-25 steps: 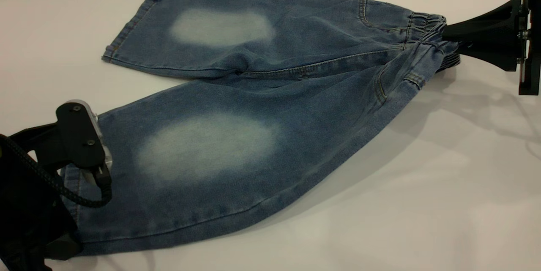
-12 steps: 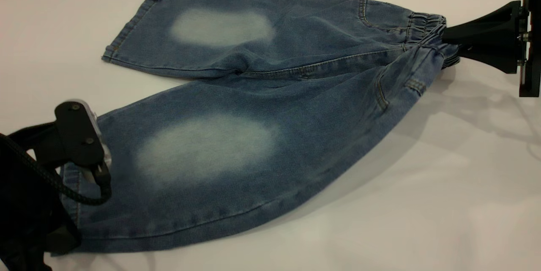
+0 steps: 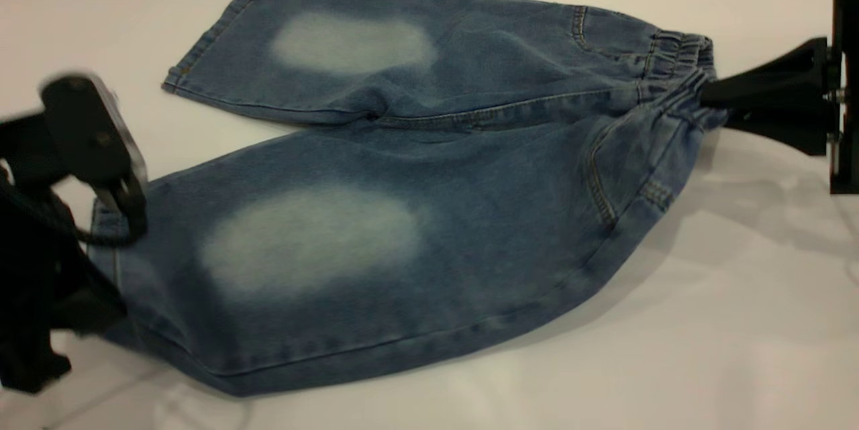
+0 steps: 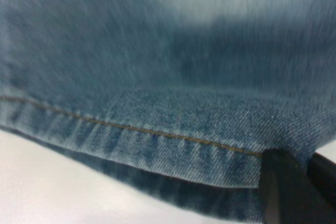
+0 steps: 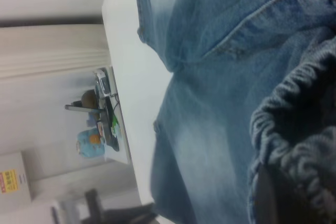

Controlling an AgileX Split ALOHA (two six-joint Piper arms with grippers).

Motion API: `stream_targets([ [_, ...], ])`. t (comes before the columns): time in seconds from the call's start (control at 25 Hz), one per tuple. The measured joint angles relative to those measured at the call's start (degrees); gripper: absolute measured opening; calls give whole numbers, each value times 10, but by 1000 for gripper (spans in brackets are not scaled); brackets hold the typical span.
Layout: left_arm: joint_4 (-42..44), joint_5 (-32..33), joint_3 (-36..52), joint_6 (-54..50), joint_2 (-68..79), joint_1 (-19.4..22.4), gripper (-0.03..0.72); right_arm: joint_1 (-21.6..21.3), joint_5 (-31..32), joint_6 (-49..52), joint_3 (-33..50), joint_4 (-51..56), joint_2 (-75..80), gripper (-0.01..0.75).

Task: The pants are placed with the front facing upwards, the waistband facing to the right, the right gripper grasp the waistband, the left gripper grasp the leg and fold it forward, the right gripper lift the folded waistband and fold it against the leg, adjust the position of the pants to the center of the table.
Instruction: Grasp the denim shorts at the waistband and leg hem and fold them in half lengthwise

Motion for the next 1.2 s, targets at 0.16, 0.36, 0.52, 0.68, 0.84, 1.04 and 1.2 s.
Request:
stream_targets([
  [0.16,0,8,0,0,-64,0,69,0,0,-12,25,0,-7,39],
  [0.36,0,20,0,0,-136,0,69,0,0,-8,32,2,-41,39],
  [0.52,1,23,0,0,-164,0,69,1,0,28,32,-2,-85,39],
  [0.68,1,21,-1,0,-164,0,69,1,-56,77,32,-28,-132,39],
  [0.84,1,21,-1,1,-164,0,69,1,-126,120,32,-62,-179,39],
  [1.04,1,15,-1,1,-164,0,69,1,-191,171,32,-117,-242,39],
  [1.2,1,11,-1,1,-164,0,69,1,-213,187,32,-134,-288,39],
])
